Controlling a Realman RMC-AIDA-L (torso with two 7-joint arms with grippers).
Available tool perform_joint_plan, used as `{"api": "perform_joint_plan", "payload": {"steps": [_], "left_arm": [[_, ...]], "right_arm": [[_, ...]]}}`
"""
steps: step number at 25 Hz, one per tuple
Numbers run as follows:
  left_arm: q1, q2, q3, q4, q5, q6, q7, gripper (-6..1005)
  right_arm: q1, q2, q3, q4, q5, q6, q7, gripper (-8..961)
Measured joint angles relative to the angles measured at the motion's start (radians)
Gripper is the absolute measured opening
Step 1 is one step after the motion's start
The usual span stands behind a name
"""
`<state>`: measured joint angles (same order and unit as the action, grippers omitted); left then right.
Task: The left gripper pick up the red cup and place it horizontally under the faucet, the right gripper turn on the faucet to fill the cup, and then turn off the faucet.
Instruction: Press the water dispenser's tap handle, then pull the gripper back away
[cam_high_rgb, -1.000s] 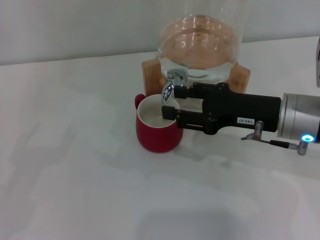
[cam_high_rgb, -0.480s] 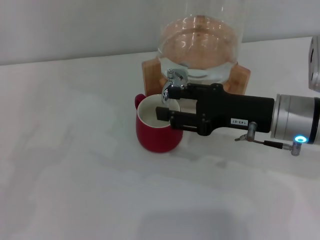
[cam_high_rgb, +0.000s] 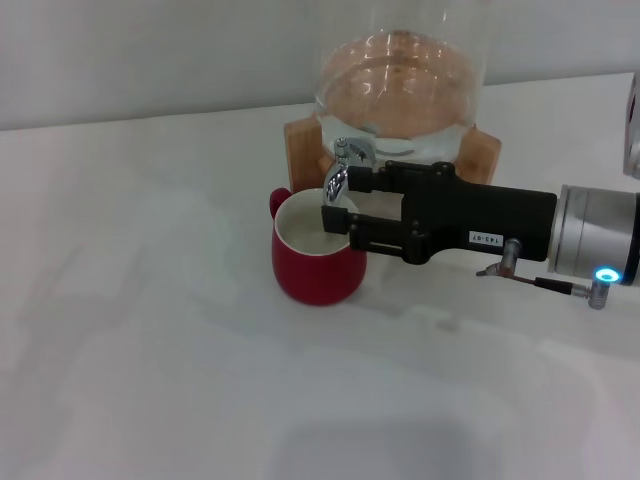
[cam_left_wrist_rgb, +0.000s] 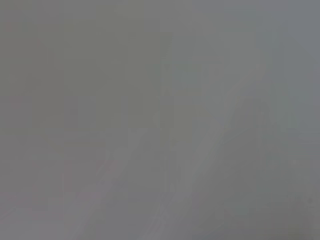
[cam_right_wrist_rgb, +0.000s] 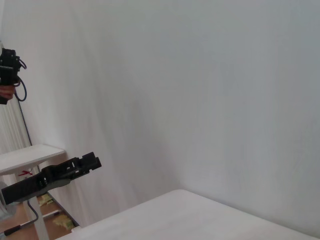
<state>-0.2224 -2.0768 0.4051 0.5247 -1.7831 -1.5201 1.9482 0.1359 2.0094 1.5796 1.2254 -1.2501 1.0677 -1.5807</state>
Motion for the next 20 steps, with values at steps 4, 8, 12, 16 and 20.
{"api": "perform_joint_plan", "payload": {"steps": [4,8,12,16,20], "left_arm": [[0.000,0.001,0.001,0.000,0.000,0.000,0.000,725],[0.000,0.001,0.002,0.000,0.003,0.000,0.000,725],[0.000,0.001,0.003,0.000,0.004,0.000,0.000,725],[0.002,0.001,0.004,0.000,0.005,0.000,0.000,725],[0.003,0.000,0.005,0.000,0.005,0.000,-0.001,725]], "right_arm": [[-0.003,-0.001,0.006,-0.001,0.000,-0.007,0.000,632],[-0.009,-0.002,0.015,-0.001,0.000,-0.007,0.000,632],[-0.013,-0.003,0.026,-0.001,0.000,-0.009,0.000,632],[-0.015,-0.003,0.031,-0.001,0.000,-0.009,0.000,632],[-0.016,-0.003,0.040,-0.008,0.000,-0.009,0.001,632]]}}
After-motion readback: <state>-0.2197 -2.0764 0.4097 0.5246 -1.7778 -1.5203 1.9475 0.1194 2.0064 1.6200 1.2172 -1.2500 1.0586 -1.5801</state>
